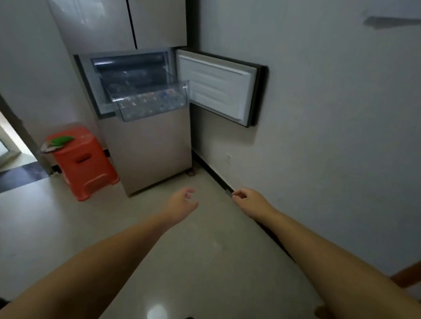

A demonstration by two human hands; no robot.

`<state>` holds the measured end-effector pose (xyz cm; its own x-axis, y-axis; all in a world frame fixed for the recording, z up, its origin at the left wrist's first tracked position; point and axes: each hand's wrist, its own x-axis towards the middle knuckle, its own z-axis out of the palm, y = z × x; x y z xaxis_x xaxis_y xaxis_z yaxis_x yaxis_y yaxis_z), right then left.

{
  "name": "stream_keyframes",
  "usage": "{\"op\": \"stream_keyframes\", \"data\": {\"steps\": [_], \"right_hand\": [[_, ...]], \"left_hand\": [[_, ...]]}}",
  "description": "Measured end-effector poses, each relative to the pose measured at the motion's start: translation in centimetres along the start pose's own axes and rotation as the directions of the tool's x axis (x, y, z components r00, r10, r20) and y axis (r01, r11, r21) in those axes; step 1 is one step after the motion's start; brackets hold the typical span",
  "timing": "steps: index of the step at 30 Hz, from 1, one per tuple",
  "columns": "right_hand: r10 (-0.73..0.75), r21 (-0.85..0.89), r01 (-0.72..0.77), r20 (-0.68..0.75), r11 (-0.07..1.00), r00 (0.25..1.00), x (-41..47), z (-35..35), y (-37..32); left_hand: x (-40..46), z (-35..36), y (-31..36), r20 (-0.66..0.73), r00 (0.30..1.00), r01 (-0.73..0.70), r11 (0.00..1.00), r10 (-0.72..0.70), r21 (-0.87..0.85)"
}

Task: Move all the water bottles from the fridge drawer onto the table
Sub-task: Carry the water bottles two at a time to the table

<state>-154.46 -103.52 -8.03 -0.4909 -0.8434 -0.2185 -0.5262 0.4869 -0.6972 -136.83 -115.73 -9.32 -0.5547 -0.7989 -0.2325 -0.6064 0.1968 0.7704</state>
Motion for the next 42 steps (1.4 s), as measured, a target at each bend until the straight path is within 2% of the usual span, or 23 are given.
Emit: {"op": "stream_keyframes", "data": {"steps": [4, 12, 22, 28, 35, 42], "right_hand": [[-0.01, 0.016, 0.01, -0.008, 1.0, 1.0, 7.5, -0.7, -3.6], [-0.038, -0.005, 0.038, 0.056, 0.999, 0.998, 19.8, -0.4, -6.8], [-0.217, 0.035, 0.214, 0.15, 0.976, 0.965, 39.9, -2.3, -11.6], [-0.303, 0.018, 0.305, 0.179, 0.952, 0.936, 52.4, -5.2, -16.1], [-0.355, 0.064, 0.35, 0.252, 0.934, 0.9, 61.5, -3.8, -21.4], [-0.474, 0.138, 0.455, 0.17, 0.88, 0.864, 70.5, -0.2, -29.4]], "left_hand": [[7.0, -4.2, 1.2, -0.013, 0.999, -0.041, 0.997, 0.042, 0.067], [17.8, -8.4, 0.8, -0.06, 0.998, -0.003, 0.999, 0.006, 0.038], [34.8, -13.3, 1.5, -0.191, 0.981, 0.042, 0.997, -0.03, 0.06], [44.6, -17.3, 4.3, -0.308, 0.95, 0.038, 0.999, -0.043, -0.022], [51.3, -21.6, 5.2, -0.331, 0.941, 0.04, 0.994, -0.073, -0.104], [60.7, -29.8, 4.0, -0.407, 0.91, 0.007, 0.987, -0.074, -0.163]]}}
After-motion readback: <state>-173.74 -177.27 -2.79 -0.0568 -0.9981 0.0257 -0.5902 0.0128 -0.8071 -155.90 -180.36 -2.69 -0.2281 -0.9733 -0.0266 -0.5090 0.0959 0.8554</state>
